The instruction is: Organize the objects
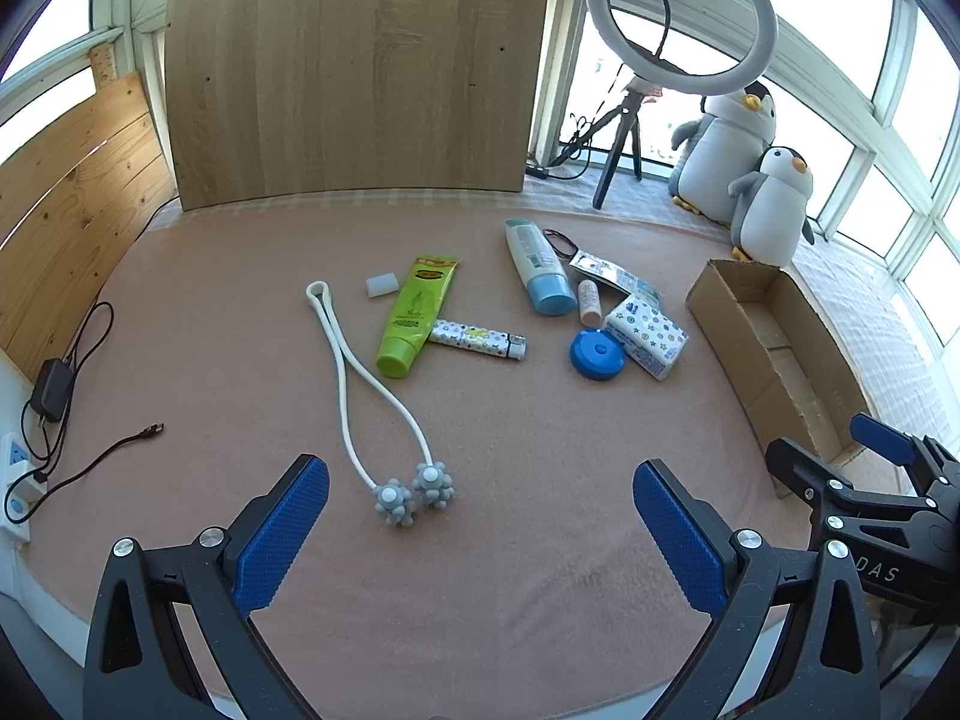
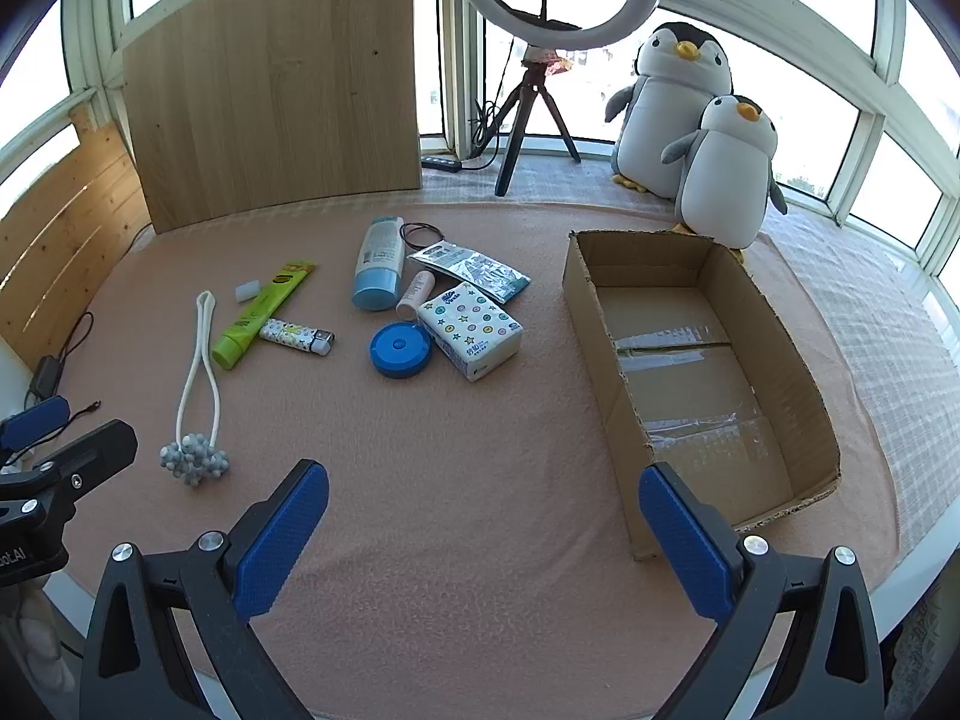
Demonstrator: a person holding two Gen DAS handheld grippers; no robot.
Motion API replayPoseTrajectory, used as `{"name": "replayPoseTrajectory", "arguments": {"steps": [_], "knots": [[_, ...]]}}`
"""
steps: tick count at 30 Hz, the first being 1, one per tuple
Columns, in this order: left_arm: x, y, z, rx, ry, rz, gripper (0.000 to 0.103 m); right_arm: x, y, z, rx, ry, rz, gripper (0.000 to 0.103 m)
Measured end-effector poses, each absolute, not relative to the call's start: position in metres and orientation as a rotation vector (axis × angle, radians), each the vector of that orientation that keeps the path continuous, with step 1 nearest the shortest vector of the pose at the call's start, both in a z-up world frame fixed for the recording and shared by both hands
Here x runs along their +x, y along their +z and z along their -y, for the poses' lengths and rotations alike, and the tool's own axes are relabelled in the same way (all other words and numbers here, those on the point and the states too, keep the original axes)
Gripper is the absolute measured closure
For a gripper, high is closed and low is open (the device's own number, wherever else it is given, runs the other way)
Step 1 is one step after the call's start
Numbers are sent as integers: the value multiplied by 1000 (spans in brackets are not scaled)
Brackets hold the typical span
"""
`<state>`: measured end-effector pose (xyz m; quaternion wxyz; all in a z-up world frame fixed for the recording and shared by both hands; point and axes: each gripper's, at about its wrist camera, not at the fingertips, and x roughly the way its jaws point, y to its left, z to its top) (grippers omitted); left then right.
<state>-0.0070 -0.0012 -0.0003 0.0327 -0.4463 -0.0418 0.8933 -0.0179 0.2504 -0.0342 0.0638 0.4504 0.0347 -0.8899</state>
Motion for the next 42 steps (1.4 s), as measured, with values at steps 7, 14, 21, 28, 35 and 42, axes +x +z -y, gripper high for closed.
{"name": "replayPoseTrajectory", "arguments": {"steps": [7, 14, 21, 28, 35, 42], "knots": [[-7, 0, 1, -1374, 2750, 129, 0, -19, -34, -250, 1361, -2686, -107, 1], [-12, -4, 2, -1386, 2747, 132, 0, -23, -38, -250, 1376, -2676, -100, 1], [-17, -12, 7, -1406, 2743, 138, 0, -26, -46, -250, 1403, -2651, -85, 1], [-25, -20, 14, -1428, 2734, 148, 0, -35, -56, -256, 1448, -2606, -17, 1], [-41, -23, 17, -1438, 2735, 128, 0, -45, -56, -253, 1427, -2590, -44, 1], [-61, -24, 17, -1431, 2721, 125, 0, -70, -46, -251, 1368, -2577, -57, 8]]}}
